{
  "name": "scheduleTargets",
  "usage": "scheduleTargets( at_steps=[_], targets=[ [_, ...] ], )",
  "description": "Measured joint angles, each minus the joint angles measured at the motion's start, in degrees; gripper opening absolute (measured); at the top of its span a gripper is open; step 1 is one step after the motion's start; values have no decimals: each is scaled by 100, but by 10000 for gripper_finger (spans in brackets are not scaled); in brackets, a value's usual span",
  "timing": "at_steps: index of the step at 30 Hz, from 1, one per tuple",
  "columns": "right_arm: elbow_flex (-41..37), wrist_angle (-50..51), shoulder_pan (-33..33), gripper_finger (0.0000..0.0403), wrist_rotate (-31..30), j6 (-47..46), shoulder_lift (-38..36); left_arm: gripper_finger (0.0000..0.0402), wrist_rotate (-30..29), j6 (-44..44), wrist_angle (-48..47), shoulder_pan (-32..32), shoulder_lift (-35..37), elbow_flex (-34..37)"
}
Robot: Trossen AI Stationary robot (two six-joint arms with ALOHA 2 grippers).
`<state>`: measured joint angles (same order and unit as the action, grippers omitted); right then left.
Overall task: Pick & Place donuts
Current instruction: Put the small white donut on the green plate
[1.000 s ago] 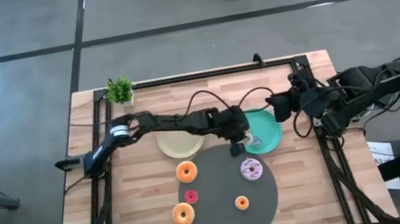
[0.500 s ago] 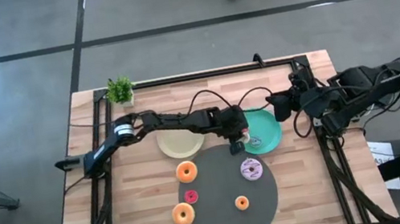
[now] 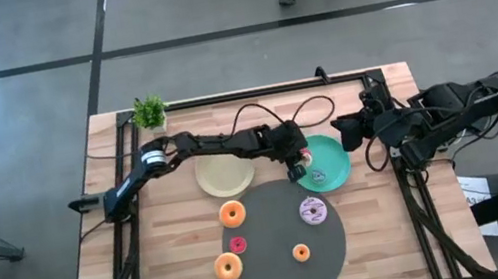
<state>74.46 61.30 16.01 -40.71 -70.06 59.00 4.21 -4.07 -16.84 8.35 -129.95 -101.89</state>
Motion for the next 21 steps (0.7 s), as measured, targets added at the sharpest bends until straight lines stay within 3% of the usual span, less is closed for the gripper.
scheduleTargets(
  at_steps=[8, 21],
  targets=[
    [0, 45, 0, 134, -28, 19, 0, 0, -45, 118, -420, -285, 2, 63],
    [0, 78, -2, 134, -131, -3, 2, 8, -197, -49, -256, -79, 2, 94]
  ],
)
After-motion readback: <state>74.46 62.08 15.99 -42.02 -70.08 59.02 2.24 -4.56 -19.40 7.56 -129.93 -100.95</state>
